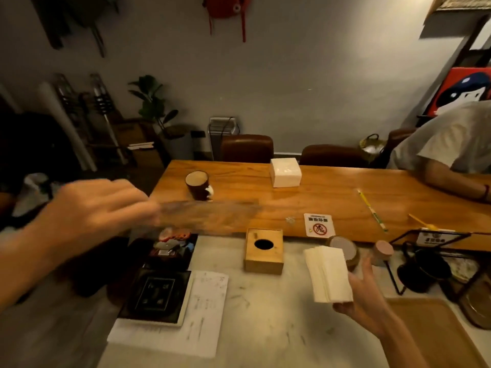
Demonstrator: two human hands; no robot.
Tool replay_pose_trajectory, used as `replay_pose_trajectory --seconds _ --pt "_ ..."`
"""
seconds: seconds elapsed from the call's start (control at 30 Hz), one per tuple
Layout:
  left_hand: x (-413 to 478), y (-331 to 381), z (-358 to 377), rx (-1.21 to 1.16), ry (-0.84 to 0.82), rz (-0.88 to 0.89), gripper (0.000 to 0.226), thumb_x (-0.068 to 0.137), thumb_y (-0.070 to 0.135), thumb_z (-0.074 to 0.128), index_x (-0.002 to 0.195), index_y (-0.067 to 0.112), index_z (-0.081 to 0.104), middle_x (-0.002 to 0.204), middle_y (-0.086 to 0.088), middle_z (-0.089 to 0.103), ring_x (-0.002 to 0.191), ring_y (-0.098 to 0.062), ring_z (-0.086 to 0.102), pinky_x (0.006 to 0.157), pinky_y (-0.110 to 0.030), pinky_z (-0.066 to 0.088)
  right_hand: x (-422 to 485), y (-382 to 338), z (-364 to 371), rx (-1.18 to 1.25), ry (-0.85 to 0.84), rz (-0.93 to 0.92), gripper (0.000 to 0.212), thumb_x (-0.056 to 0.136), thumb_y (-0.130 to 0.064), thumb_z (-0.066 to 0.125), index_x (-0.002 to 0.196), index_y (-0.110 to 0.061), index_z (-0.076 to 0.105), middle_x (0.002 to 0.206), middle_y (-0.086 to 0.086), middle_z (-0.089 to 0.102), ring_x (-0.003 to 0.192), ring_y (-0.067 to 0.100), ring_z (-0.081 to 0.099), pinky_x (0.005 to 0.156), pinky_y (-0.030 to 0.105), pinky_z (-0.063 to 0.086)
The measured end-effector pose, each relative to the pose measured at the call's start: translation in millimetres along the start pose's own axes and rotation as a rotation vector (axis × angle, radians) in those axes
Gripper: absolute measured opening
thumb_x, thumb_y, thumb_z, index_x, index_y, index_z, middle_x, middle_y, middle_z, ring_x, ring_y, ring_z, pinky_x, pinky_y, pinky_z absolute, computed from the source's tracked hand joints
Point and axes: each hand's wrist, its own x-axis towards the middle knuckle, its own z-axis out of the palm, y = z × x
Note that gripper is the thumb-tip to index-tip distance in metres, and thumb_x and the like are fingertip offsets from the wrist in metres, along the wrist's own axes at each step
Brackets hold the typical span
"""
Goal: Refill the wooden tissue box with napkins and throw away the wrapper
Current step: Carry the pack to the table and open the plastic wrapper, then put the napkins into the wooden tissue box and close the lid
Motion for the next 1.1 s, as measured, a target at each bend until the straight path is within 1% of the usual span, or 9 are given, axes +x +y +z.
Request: replay_pose_trajectory --seconds 0.17,0.27,0.37,0.53,0.63,0.73,0.87,1.0,1.1 --pt "-39 65 63 -0.126 -0.078 0.061 0.024 0.085 0.016 0.062 0.109 0.017 0.066 0.100 -0.004 0.073 0.087 -0.020 0.070 0.064 -0.029 0.054 18 48 -9 -0.002 0.183 0.102 0.085 0.063 -0.055 0.078 0.135 -0.023 0.047 0.111 0.017 0.069 0.094 0.033 0.067 0.061 0.038 0.056" --pt "-69 85 115 -0.218 -0.227 0.001 0.050 0.057 0.012 0.091 0.102 0.018 0.071 0.099 -0.003 0.075 0.087 -0.017 0.072 0.072 -0.027 0.059 25 75 -1 -0.309 0.246 0.102 0.065 0.076 -0.053 0.072 0.131 -0.031 0.044 0.118 0.002 0.062 0.104 0.026 0.062 0.065 0.038 0.058" --pt "-98 116 169 -0.274 -0.420 -0.002 0.065 0.055 0.015 0.093 0.111 0.024 0.062 0.110 0.002 0.070 0.097 -0.014 0.068 0.081 -0.027 0.056 34 101 7 -0.440 0.262 0.121 0.055 0.083 -0.054 0.067 0.128 -0.033 0.042 0.115 -0.007 0.060 0.101 0.018 0.061 0.070 0.037 0.054" --pt "-118 154 213 -0.366 -0.562 -0.046 0.067 0.057 0.015 0.092 0.115 0.026 0.060 0.118 0.002 0.066 0.104 -0.014 0.065 0.086 -0.026 0.056 43 134 16 -0.617 0.363 0.006 0.063 0.090 -0.038 0.066 0.141 -0.013 0.039 0.132 0.012 0.057 0.109 0.024 0.058 0.092 0.038 0.047" --pt "-121 166 218 -0.379 -0.531 -0.110 0.057 0.063 0.009 0.085 0.113 0.024 0.061 0.119 0.001 0.066 0.105 -0.016 0.066 0.086 -0.027 0.056 45 140 19 -0.841 0.463 0.000 0.070 0.089 -0.046 0.063 0.144 -0.013 0.036 0.136 0.017 0.051 0.118 0.034 0.053 0.097 0.043 0.045" --pt "-129 175 222 -0.395 -0.454 -0.153 0.028 0.087 0.023 0.056 0.115 0.023 0.062 0.120 0.003 0.067 0.111 -0.015 0.065 0.094 -0.028 0.055 43 143 19 -1.084 0.579 0.031 0.076 0.087 -0.060 0.056 0.145 -0.015 0.034 0.138 0.019 0.045 0.125 0.040 0.044 0.101 0.049 0.041" --pt "-131 183 226 -0.374 -0.397 -0.240 0.044 0.101 0.047 0.025 0.115 0.024 0.060 0.115 0.006 0.066 0.106 -0.011 0.064 0.101 -0.025 0.037 41 141 20 -1.107 0.635 -0.005 0.084 0.087 -0.060 0.054 0.151 -0.016 0.023 0.144 0.022 0.040 0.130 0.041 0.040 0.105 0.050 0.037" --pt "-107 186 233 -0.416 -0.295 -0.367 0.035 0.095 0.041 0.044 0.118 0.018 0.059 0.117 0.000 0.063 0.107 -0.016 0.058 0.099 -0.027 0.038 39 140 23 -1.220 0.625 -0.040 0.080 0.093 -0.056 0.046 0.155 -0.019 0.011 0.157 0.017 0.026 0.141 0.039 0.026 0.113 0.051 0.027" --pt "-77 183 234 -0.404 -0.309 -0.531 0.037 0.091 0.034 0.040 0.114 0.014 0.061 0.109 -0.004 0.062 0.098 -0.021 0.060 0.088 -0.035 0.050 39 137 27 -1.267 0.604 0.008 0.080 0.096 -0.054 0.043 0.156 -0.017 0.005 0.162 0.014 0.016 0.147 0.035 0.015 0.119 0.050 0.015"
